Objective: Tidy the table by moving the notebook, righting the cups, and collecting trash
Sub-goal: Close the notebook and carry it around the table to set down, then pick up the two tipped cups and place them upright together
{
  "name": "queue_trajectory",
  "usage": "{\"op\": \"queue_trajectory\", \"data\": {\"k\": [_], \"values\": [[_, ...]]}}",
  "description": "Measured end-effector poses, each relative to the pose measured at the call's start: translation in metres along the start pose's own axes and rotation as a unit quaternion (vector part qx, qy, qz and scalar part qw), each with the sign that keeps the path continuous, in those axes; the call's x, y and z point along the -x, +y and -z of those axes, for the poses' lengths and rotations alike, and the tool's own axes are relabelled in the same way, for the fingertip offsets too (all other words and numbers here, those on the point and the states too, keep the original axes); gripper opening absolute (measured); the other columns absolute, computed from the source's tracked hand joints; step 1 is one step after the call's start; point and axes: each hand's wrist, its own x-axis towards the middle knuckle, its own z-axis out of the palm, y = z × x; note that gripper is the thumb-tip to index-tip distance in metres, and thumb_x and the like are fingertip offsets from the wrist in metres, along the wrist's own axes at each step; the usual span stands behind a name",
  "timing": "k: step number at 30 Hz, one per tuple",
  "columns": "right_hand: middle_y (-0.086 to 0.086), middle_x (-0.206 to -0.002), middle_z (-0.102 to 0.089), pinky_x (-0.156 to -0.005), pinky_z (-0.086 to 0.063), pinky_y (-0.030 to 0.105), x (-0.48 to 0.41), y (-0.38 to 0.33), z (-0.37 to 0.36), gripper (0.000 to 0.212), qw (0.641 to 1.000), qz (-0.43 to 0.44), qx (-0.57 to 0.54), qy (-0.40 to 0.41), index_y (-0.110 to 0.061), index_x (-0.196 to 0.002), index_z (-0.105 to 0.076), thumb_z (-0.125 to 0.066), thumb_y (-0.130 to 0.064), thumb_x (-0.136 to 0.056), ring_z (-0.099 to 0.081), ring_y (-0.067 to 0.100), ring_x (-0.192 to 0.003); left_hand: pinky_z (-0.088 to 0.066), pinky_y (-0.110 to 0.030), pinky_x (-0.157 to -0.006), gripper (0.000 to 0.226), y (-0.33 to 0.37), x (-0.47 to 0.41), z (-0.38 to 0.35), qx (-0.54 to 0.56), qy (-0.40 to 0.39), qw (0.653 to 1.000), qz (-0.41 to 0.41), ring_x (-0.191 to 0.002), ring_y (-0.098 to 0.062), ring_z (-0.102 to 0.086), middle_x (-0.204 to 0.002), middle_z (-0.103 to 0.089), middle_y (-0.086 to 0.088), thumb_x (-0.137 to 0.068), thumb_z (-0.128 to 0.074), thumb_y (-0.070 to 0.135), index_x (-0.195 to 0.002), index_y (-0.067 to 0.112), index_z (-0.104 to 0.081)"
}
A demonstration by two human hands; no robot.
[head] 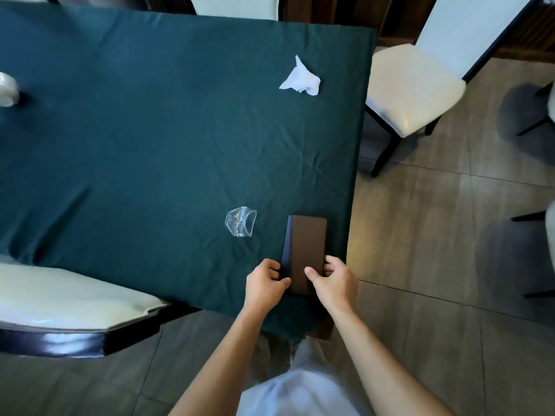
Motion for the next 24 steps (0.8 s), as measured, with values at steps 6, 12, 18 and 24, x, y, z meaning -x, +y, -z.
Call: {"op": "queue_trajectory", "data": {"k": [6,12,18,24], "values": [[0.010,-0.139,-0.057,-0.102,-0.054,0.044,0.002,-0.002,0.003,0.067,0.997,0.051,0.059,-0.021,-0.014,-0.144,-0.057,-0.080,-0.039,-0.086,-0.062,0.028,-0.123,-0.053,-0.033,-0.088,0.043,0.008,0.007,0.003,-0.070,-0.005,0.997,-0.036,-0.101,-0.023,-0.064,-0.110,-0.068,-0.005,-0.090,-0.077,0.025,-0.128,0.012,-0.063],[0.019,-0.159,-0.032,-0.115,-0.039,0.047,0.010,-0.020,0.008,0.089,0.980,0.119,0.160,-0.012,-0.017,-0.159,-0.029,-0.079,-0.029,-0.087,-0.039,0.037,-0.142,-0.053,-0.042,-0.094,0.045,0.017,0.019,0.025,-0.212,-0.005,0.971,-0.110,-0.118,-0.035,-0.062,-0.129,-0.065,-0.012,-0.097,-0.064,0.032,-0.136,0.011,-0.058],[0.025,-0.167,-0.013,-0.124,-0.017,0.058,0.014,-0.094,0.015,0.093,0.937,0.199,0.287,-0.009,-0.020,-0.162,-0.019,-0.073,-0.032,-0.087,-0.017,0.042,-0.154,-0.051,-0.041,-0.080,0.033,0.047,0.028,0.098,-0.306,0.073,0.928,-0.200,-0.112,-0.038,-0.065,-0.127,-0.065,-0.011,-0.097,-0.058,0.029,-0.125,0.010,-0.061],[0.027,-0.165,-0.014,-0.123,-0.012,0.059,0.054,-0.206,-0.004,0.087,0.904,0.309,0.296,0.031,-0.018,-0.163,-0.016,-0.065,-0.037,-0.094,-0.019,0.043,-0.153,-0.052,-0.043,-0.081,0.038,0.056,0.055,0.222,-0.325,0.170,0.894,-0.257,-0.115,-0.036,-0.063,-0.127,-0.061,-0.011,-0.100,-0.058,0.034,-0.129,0.010,-0.060]]}}
